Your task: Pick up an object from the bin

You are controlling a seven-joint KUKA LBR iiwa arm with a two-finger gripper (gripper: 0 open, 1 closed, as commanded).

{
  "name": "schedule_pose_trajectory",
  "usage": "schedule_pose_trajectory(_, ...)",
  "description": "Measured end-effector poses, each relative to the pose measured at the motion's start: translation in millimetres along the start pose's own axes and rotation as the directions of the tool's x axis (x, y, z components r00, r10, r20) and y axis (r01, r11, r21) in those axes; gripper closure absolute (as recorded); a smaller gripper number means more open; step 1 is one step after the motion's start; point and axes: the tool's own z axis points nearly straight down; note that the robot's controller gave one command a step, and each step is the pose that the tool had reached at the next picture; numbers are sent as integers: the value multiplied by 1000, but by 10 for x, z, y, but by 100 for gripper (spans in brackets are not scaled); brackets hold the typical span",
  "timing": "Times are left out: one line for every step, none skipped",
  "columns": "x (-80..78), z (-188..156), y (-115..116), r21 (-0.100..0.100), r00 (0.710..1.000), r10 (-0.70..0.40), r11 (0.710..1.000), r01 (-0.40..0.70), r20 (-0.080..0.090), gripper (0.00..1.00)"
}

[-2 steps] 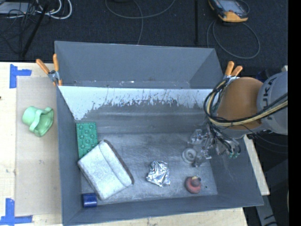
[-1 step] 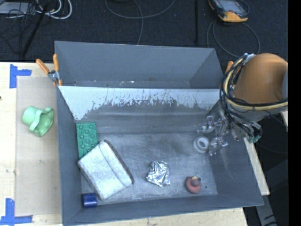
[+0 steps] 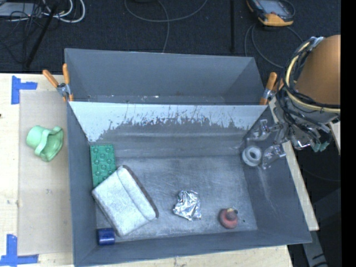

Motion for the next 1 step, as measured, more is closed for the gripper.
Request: schedule_pose_trajectory(-251, -125, -26, -3, 999, 46, 999, -46, -4, 100)
